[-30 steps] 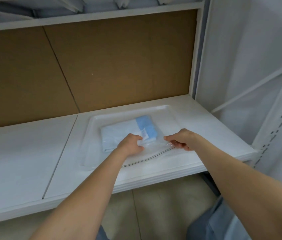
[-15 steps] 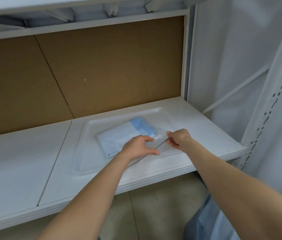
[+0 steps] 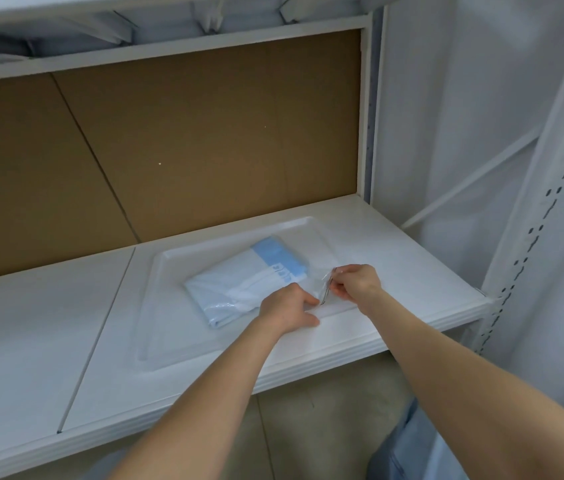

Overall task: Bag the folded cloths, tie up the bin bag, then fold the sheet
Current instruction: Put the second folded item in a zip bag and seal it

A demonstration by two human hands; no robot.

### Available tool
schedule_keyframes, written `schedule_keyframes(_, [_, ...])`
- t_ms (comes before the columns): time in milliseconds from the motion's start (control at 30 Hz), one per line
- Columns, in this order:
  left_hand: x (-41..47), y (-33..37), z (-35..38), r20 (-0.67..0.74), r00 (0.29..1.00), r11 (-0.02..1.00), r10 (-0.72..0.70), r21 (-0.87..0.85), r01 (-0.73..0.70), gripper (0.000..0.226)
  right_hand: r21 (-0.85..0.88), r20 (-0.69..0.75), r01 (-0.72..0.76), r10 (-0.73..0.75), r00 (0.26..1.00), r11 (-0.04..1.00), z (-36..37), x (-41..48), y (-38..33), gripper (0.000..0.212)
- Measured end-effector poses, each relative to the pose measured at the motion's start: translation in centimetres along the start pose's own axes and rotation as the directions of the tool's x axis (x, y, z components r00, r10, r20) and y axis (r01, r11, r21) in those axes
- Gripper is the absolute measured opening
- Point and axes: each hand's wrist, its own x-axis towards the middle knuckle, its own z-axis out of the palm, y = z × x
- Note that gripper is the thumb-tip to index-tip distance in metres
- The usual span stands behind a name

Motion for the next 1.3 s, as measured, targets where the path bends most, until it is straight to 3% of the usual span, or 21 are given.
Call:
schedule_keyframes(100, [0.5,0.4,-0.2,0.008,0.999,0.998,-0.034,-0.049,0.034,0.051,-0.031,-0.018,0.026,-0.026,0.999,0.999,0.1,0.3,-0.3,0.026])
schedule_keyframes(200, [0.8,0.7,-0.5,0.002,0.998,0.992,-0.064,-0.106,0.064,0.044,-0.064,0.011,0.009,-0.008,1.000,0.998,0.0,0.5,-0.7,0.016])
schedule_keyframes(300, [1.0,0.5,-1.0,-0.151,0.983,0.986,-0.106,-0.142,0.085,0.023,-0.094,0.066,-0.053,0.059,0.996,0.994,-0.4,0.4,-1.2,0.014])
schedule_keyframes(433, [1.4,1.0,-1.1,-0.282,0.955,0.993,-0.097,-0.097,0.072,0.022,-0.042,0.144,-0.113,0.118,0.983,0.993,-1.2,-0.4,-1.2,0.014])
schedule_keyframes(633, [1.9,2.1,-1.0,-0.201,0.973,0.987,-0.109,-0.137,0.082,0.015,-0.081,0.091,-0.096,0.103,0.991,0.992,-1.4,-0.8,-1.1,0.017])
schedule_keyframes(833, [3.0,2.6,-1.9,-0.250,0.959,0.931,-0.137,-0.362,0.038,0.024,-0.031,0.138,-0.042,0.046,0.989,0.999,-1.4,-0.9,-1.0,0.019])
schedule_keyframes(967, [3.7,3.2,-2.0,-0.241,0.966,0.921,-0.094,-0.390,-0.008,0.031,0.005,0.150,-0.018,0.017,0.989,1.000,-1.3,-0.6,-0.6,0.017])
schedule_keyframes(1133, [4.2,3.5,-2.0,-0.211,0.975,0.921,-0.069,-0.390,-0.019,0.021,0.064,0.101,0.003,-0.009,0.995,0.998,-1.1,-0.3,-0.5,0.015])
schedule_keyframes(1300, [4.5,3.8,-1.8,-0.229,0.969,0.912,-0.090,-0.410,-0.012,0.018,0.121,0.144,-0.010,-0.007,0.990,0.993,-1.4,-0.5,-0.5,0.016])
